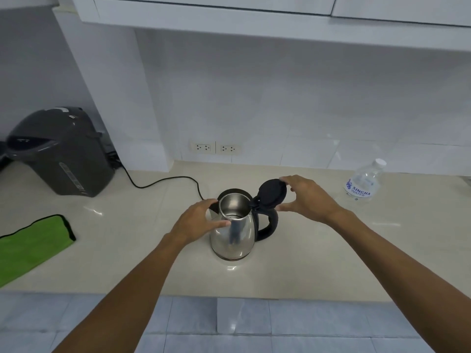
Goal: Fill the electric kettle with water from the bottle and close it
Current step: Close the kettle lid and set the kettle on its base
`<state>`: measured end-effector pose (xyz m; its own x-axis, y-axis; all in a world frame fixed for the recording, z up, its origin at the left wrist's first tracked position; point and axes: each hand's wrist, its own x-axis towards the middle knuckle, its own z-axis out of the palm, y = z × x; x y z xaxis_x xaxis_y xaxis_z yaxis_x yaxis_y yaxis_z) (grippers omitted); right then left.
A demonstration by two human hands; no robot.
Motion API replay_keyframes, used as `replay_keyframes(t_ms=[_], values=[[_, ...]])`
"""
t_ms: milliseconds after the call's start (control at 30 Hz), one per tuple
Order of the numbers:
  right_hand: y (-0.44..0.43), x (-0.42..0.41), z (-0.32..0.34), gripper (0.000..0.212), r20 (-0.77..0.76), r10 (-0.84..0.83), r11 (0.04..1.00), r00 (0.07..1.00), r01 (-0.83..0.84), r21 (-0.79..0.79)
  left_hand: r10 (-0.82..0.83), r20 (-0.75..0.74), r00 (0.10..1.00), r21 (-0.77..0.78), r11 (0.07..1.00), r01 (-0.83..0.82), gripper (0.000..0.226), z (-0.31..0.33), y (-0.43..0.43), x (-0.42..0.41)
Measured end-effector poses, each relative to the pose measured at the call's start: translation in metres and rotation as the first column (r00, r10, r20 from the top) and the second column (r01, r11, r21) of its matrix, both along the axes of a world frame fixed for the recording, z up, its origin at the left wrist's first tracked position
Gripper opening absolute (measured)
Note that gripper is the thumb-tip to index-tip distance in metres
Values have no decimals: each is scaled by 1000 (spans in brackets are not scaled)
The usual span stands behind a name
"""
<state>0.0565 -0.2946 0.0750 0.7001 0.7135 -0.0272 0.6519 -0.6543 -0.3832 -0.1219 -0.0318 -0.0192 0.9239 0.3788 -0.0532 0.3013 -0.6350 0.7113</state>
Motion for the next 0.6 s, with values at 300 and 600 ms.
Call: replay_keyframes(t_ms=[300,600], values=[[33,10,19,92,-74,206,978,976,-207,-8,0,-27,1000,-31,1000,-1,85,-6,9,2],[80,3,9,90,-172,349,933,921,-359,-29,11,-43,999,-41,999,-13,93,-11,10,1]])
